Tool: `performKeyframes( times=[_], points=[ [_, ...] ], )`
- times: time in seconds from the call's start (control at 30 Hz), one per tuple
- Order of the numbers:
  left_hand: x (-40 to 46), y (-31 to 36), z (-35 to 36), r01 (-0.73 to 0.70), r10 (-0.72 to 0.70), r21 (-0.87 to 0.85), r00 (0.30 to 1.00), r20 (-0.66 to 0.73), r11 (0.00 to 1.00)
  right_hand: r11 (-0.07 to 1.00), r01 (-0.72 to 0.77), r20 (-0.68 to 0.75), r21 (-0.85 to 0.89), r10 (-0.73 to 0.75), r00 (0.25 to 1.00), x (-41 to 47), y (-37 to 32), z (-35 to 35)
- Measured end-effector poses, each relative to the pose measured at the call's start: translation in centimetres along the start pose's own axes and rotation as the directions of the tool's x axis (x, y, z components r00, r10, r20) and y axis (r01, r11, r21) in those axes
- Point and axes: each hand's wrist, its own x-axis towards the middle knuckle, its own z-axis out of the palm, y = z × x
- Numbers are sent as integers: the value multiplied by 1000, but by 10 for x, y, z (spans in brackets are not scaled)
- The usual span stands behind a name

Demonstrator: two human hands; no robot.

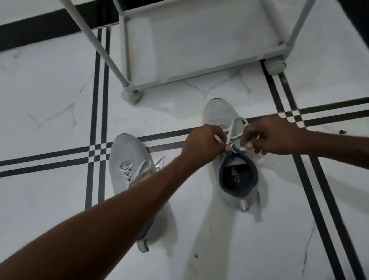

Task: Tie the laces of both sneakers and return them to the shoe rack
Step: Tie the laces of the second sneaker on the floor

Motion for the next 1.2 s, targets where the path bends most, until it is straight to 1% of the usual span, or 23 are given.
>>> performKeyframes(
  times=[0.13,0.2,0.27,0.33,0.37,0.43,0.47,0.5,0.53,0.57,0.6,0.67,0.7,0.73,0.77,0.83,0.87,0.9,0.97,1.0,1.03,1.13,1.2],
  points=[
    [-2,0,3,59,-70,-133,995,-76,989,1000,-20,-77,-18,19,997,-9,7,16],
    [0,8,2,59,-64,-160,998,-24,985,999,-33,-78,-25,31,996,-12,6,18],
    [3,17,2,141,-120,-272,989,92,952,999,-46,-40,23,47,998,-14,4,15],
    [7,18,-7,288,-200,-468,952,230,835,988,-61,-12,141,63,998,-13,2,8],
    [8,15,-15,352,-209,-569,930,302,743,968,-73,-4,241,76,997,-13,2,4],
    [10,3,-33,430,-151,-739,897,415,519,913,-92,-8,398,104,995,-13,1,-5],
    [9,-4,-43,432,-109,-791,896,430,433,901,-93,-9,423,108,994,-13,2,-9],
    [8,-11,-50,415,-78,-825,905,418,383,899,-95,-5,428,107,994,-14,2,-12],
    [6,-17,-56,391,-67,-845,916,395,364,901,-103,9,422,109,994,-14,2,-15],
    [4,-22,-60,370,-80,-854,927,367,365,913,-116,23,392,116,993,-14,1,-18],
    [2,-25,-62,359,-114,-850,933,342,384,945,-118,23,305,117,993,-14,1,-22],
    [0,-29,-61,361,-196,-819,932,305,446,996,-79,-17,-32,79,997,-11,2,-31],
    [-1,-30,-59,363,-223,-796,931,288,485,972,-63,-56,-225,52,997,-10,0,-34],
    [-1,-30,-57,365,-246,-768,930,274,526,923,-69,-105,-377,31,994,-8,0,-35],
    [0,-31,-54,369,-274,-738,928,254,565,880,-84,-151,-468,14,988,-7,-1,-36],
    [0,-29,-49,375,-326,-700,922,210,608,863,-81,-182,-499,-14,983,-6,-1,-28],
    [-1,-27,-46,380,-337,-709,918,210,594,892,-51,-155,-448,-21,988,-6,-2,-22],
    [-3,-25,-42,389,-330,-737,914,235,553,931,-16,-108,-366,-26,994,-5,-3,-14],
    [-7,-21,-34,407,-279,-806,909,310,431,977,41,-39,-211,-50,998,-3,-4,-1],
    [-9,-19,-31,409,-251,-828,909,333,383,984,51,-41,-170,-59,997,-1,-1,4],
    [-11,-19,-29,410,-233,-836,909,344,364,987,50,-57,-152,-59,997,0,3,7],
    [-12,-33,-31,396,-228,-816,917,327,421,976,38,-81,-214,-57,995,2,19,15],
    [-12,-51,-31,392,-288,-812,913,287,432,950,58,-66,-306,-82,994,3,25,21]
  ],
)
